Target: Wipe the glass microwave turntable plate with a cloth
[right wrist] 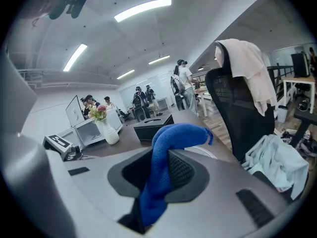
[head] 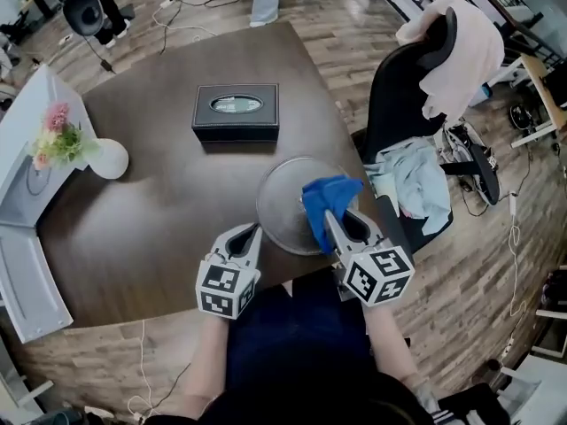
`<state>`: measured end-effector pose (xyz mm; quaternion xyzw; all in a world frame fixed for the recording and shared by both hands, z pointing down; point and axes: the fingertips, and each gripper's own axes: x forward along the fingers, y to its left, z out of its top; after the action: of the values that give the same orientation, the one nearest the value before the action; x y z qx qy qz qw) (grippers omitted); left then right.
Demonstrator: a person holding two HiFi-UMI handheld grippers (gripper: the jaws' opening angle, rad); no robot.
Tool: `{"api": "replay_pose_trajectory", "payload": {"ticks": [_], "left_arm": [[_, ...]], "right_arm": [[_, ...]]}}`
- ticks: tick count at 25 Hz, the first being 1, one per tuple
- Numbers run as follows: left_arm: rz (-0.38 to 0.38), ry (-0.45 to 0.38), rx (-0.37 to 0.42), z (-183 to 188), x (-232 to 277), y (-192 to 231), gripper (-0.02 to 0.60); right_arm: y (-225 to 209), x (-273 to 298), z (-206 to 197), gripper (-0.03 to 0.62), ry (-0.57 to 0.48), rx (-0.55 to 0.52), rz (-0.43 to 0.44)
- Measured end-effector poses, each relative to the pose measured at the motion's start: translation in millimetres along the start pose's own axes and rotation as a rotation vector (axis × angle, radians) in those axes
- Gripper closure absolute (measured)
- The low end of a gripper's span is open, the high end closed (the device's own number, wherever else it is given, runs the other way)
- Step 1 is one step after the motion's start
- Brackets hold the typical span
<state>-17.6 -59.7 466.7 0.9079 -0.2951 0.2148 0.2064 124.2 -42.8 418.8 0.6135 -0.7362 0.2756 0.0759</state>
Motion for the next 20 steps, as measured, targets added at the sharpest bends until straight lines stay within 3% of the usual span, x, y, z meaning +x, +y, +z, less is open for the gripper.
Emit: {"api": "replay_pose_trajectory", "payload": {"ticks": [9, 15, 20], "left_arm": [[0.09, 0.176, -0.032, -24.3, 28.5, -5.7, 0.577], [0.169, 0.238, -0.04, -35.8, 37.6, 1.3, 0.577], [0.179, 0.306, -0.035, -51.2, 40.4, 1.0, 0.577]], "right_arm": [[-8.2, 33.1, 14.9, 0.528, 0.093, -0.084, 0.12], [-1.3, 49.7, 12.6, 0.528, 0.136, -0.132, 0.206], [2.7, 61.5, 3.0, 0.528, 0.175, -0.169, 0.24]]}}
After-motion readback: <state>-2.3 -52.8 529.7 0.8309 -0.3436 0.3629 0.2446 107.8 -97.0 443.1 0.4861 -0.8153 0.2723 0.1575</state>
